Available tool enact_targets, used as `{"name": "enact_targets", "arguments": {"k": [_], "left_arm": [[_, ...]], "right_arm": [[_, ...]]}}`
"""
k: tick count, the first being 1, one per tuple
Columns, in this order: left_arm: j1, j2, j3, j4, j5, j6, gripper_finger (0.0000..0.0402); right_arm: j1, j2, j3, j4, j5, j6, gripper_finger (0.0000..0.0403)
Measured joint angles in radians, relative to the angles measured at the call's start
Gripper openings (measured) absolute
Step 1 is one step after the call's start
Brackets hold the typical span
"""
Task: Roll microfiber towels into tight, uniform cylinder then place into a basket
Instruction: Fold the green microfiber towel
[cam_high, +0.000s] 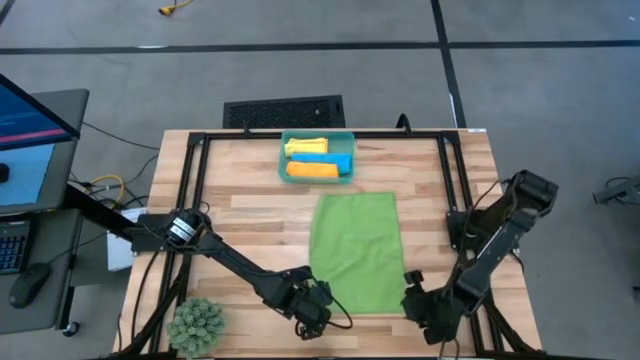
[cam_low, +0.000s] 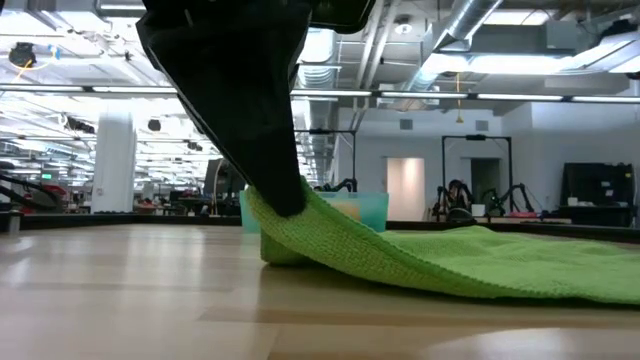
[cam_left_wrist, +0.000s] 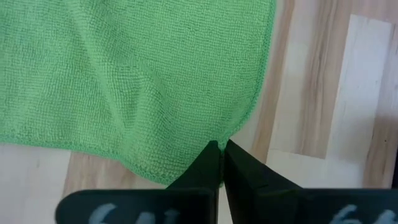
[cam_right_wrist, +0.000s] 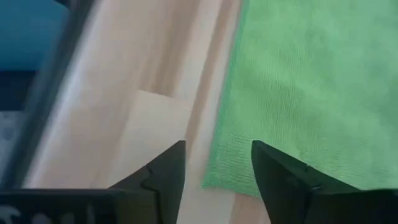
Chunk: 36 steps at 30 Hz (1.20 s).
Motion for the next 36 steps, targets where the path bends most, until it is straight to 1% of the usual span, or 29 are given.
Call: {"name": "enact_targets", "arguments": {"k": [4,7,11,13,15,17,23,24,26,29,33,36], "left_arm": [[0.0,0.0,0.0,0.001,0.0,0.0,0.0],[0.0,-0.001,0.0,0.001,0.0,0.0,0.0],[0.0,-0.001,0.0,0.001,0.0,0.019,0.0],[0.0,-0.001,0.0,-0.007,-0.002,0.026,0.0],[0.0,-0.002,0.0,-0.022,-0.01,0.032,0.0],[0.0,-0.002,0.0,-0.042,-0.018,0.041,0.0],[-0.001,-0.002,0.0,-0.083,-0.035,0.056,0.0],[-0.001,-0.002,0.0,-0.084,-0.039,0.056,0.0],[-0.001,-0.002,0.001,-0.084,-0.041,0.068,0.0],[-0.001,-0.002,0.001,-0.087,-0.042,0.092,0.0],[0.0,-0.002,0.001,-0.121,-0.069,0.121,0.0],[0.003,-0.01,0.001,-0.165,-0.099,0.128,0.0]], "right_arm": [[-0.007,0.092,0.0,0.027,-0.006,0.011,0.0215],[-0.01,0.145,0.004,0.032,-0.019,0.071,0.0217],[-0.015,0.182,0.009,0.023,-0.016,0.165,0.0209],[-0.015,0.187,0.01,0.024,-0.004,0.209,0.0197],[-0.014,0.188,0.009,0.023,0.004,0.246,0.0175],[-0.01,0.188,0.008,0.023,0.026,0.282,0.0145],[-0.01,0.191,0.011,0.027,0.045,0.367,0.0029],[-0.009,0.192,0.017,0.021,0.05,0.368,0.0017],[-0.001,0.198,0.041,0.006,0.069,0.368,0.0013],[0.011,0.207,0.105,-0.087,0.097,0.352,0.002],[0.009,0.205,0.228,-0.282,0.121,0.337,0.0007],[0.007,0.204,0.318,-0.45,0.182,0.335,0.001]]}}
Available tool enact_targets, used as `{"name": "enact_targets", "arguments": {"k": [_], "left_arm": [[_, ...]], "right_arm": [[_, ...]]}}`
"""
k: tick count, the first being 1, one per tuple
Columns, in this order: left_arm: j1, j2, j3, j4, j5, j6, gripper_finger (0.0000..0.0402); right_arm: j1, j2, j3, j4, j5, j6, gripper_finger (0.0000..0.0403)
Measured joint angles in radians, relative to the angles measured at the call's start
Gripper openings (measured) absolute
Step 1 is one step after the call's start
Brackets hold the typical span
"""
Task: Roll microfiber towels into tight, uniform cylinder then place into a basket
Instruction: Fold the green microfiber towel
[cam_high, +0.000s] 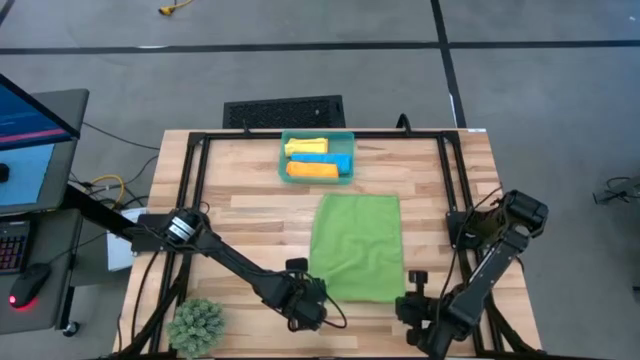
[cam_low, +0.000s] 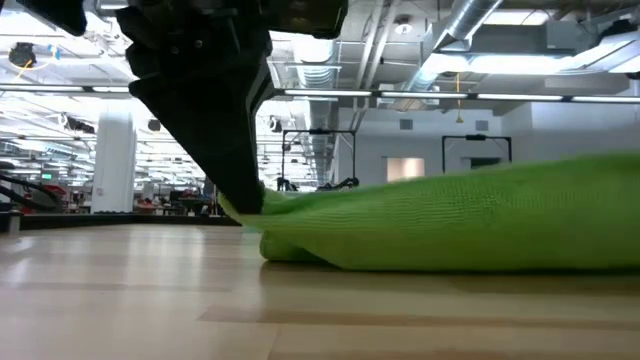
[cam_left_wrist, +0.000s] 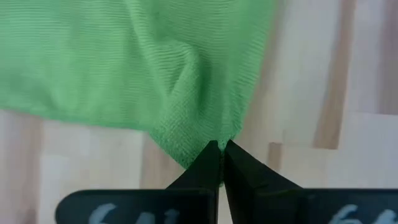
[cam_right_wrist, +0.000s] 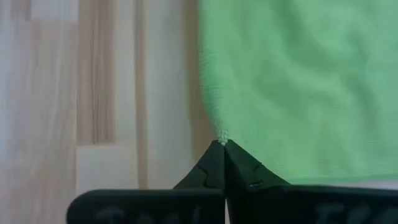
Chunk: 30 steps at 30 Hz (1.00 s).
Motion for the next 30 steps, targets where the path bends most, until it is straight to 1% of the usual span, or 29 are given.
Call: {"name": "enact_targets", "arguments": {"k": [4,8,13,17,18,21,23,26,30], "left_arm": [[0.002,-0.032,0.0,-0.054,-0.025,-0.002,0.0],[0.002,-0.093,0.0,-0.09,-0.07,0.005,0.0],[0.002,-0.187,0.0,-0.154,-0.165,0.007,0.0],[0.018,-0.264,0.0,-0.195,-0.243,0.008,0.0],[0.024,-0.283,0.0,-0.203,-0.265,0.009,0.0],[0.049,-0.33,0.0,-0.205,-0.325,0.049,0.0],[0.068,-0.358,0.0,-0.205,-0.345,0.075,0.0],[0.097,-0.393,0.0,-0.206,-0.369,0.105,0.0],[0.122,-0.428,0.0,-0.206,-0.388,0.146,0.0]], "right_arm": [[-0.007,-0.002,0.123,-0.208,0.074,0.023,0.0008],[-0.014,-0.003,0.224,-0.362,0.146,0.028,0.0006],[-0.027,-0.005,0.313,-0.554,0.239,0.086,0.0005],[-0.051,-0.005,0.365,-0.746,0.31,0.186,0.0005],[-0.061,-0.006,0.37,-0.752,0.324,0.194,0.0006],[-0.092,-0.039,0.373,-0.732,0.367,0.125,0.0005],[-0.124,-0.051,0.386,-0.749,0.393,0.121,0.0003],[-0.153,-0.057,0.383,-0.739,0.399,0.083,0.0004],[-0.182,-0.071,0.414,-0.744,0.406,0.021,0.0004]]}}
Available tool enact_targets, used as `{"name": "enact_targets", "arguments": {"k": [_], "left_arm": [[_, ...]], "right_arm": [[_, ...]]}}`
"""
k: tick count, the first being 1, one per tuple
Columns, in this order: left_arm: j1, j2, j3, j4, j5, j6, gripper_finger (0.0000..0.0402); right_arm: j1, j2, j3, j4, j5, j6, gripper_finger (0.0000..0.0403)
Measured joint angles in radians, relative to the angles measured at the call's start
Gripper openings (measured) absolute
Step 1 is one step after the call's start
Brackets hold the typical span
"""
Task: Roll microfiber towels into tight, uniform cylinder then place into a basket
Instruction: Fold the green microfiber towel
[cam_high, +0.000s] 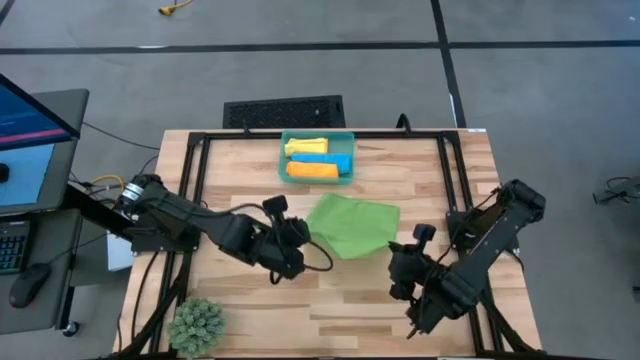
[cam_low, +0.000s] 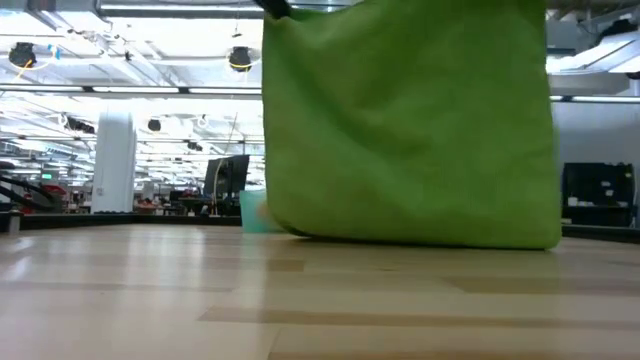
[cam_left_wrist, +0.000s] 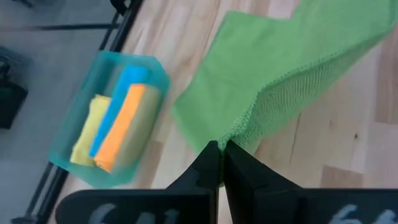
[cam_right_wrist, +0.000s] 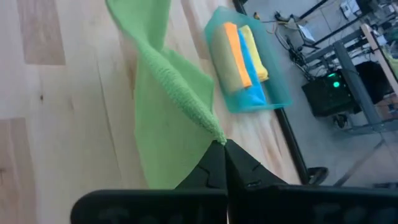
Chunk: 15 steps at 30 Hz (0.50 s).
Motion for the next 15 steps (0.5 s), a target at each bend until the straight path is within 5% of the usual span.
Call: {"name": "enact_targets", "arguments": {"k": [15], "left_arm": [[0.019,-0.188,0.0,0.007,-0.152,0.135,0.0]], "right_arm": [[-0.038,-0.176,0.103,0.001,0.095,-0.116,0.0002]]}}
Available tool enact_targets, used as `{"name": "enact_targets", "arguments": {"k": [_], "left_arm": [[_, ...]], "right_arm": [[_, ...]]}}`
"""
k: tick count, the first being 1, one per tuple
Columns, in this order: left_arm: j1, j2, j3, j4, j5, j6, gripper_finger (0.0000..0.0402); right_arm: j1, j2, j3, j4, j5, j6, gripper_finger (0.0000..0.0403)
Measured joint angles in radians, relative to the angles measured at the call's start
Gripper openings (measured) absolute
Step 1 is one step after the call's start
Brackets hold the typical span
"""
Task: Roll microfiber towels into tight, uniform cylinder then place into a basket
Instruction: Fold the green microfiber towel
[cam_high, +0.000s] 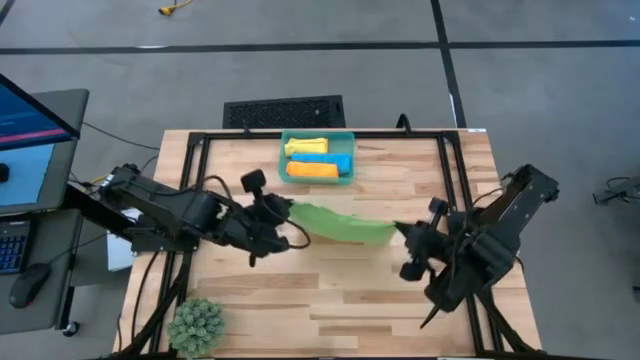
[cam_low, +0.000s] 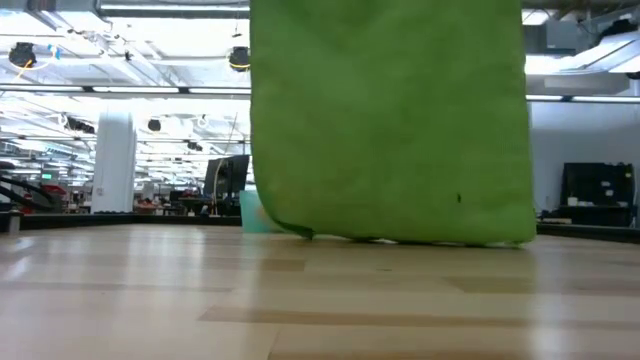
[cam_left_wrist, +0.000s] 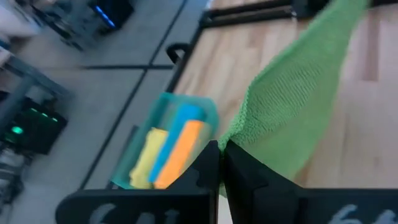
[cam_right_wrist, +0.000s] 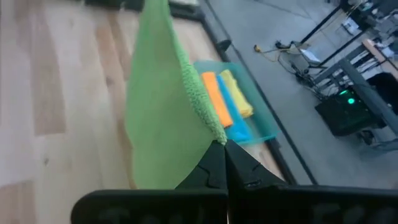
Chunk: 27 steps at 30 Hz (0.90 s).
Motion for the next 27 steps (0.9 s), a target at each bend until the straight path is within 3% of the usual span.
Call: {"name": "enact_targets", "arguments": {"k": [7,14,22,27], "left_arm": [[0.1,-0.058,0.0,0.095,-0.052,0.177,0.0],[0.231,-0.063,0.0,0.292,-0.189,0.446,0.0],[0.307,-0.063,0.0,0.444,-0.131,0.589,0.0],[0.322,-0.063,0.0,0.377,-0.076,0.492,0.0]], "right_arm": [[-0.129,-0.117,0.0,0.0,0.089,-0.116,0.0001],[-0.254,-0.205,0.0,0.046,0.2,-0.209,0.0002],[-0.329,-0.218,-0.001,0.12,0.19,-0.378,0.0003],[-0.361,-0.209,-0.001,0.12,0.106,-0.387,0.0003]]}}
